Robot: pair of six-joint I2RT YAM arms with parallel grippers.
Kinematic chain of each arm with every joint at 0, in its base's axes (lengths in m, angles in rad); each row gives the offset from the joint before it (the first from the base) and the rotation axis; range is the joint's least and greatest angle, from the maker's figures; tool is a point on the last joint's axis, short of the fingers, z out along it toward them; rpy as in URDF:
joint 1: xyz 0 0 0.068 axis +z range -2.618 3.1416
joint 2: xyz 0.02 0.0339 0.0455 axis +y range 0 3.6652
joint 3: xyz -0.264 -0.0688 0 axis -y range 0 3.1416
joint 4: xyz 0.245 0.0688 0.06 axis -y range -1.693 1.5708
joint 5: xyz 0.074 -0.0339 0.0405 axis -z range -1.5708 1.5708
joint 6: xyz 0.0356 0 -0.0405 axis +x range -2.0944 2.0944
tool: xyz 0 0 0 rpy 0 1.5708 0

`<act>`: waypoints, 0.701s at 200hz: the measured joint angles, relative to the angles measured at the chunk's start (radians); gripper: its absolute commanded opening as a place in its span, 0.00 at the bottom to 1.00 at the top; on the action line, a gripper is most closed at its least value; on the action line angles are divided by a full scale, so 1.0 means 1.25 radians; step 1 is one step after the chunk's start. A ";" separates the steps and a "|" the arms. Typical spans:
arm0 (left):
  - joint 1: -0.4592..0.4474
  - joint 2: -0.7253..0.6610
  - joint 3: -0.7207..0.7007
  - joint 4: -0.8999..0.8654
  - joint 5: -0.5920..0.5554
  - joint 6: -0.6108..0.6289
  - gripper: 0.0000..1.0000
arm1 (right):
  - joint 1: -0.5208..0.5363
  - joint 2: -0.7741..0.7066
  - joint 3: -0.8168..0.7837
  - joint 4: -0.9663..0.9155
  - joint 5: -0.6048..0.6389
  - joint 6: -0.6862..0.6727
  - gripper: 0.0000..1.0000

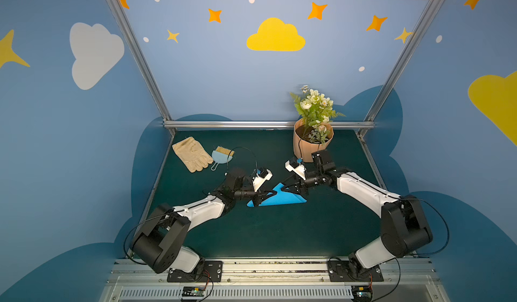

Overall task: Fold the square paper diagonally
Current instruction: Fold the paper at the center of the board.

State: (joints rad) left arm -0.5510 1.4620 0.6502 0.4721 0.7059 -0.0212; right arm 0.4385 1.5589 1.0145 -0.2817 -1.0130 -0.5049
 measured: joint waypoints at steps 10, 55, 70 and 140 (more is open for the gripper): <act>0.000 -0.002 0.000 0.000 0.000 0.002 0.03 | -0.009 -0.003 0.000 -0.007 0.005 -0.002 0.47; 0.000 -0.016 0.000 -0.001 -0.002 0.011 0.03 | -0.043 -0.040 0.000 -0.014 0.021 -0.012 0.55; 0.000 -0.018 0.000 -0.001 -0.002 0.011 0.03 | -0.041 -0.039 0.000 -0.017 0.021 -0.013 0.55; 0.000 -0.020 0.000 -0.001 -0.004 0.011 0.03 | -0.009 -0.007 0.002 -0.022 0.019 -0.013 0.38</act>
State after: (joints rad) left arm -0.5510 1.4376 0.6506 0.4706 0.7010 -0.0074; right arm 0.4267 1.5497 1.0164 -0.3092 -0.9897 -0.5217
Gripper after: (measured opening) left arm 0.051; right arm 0.416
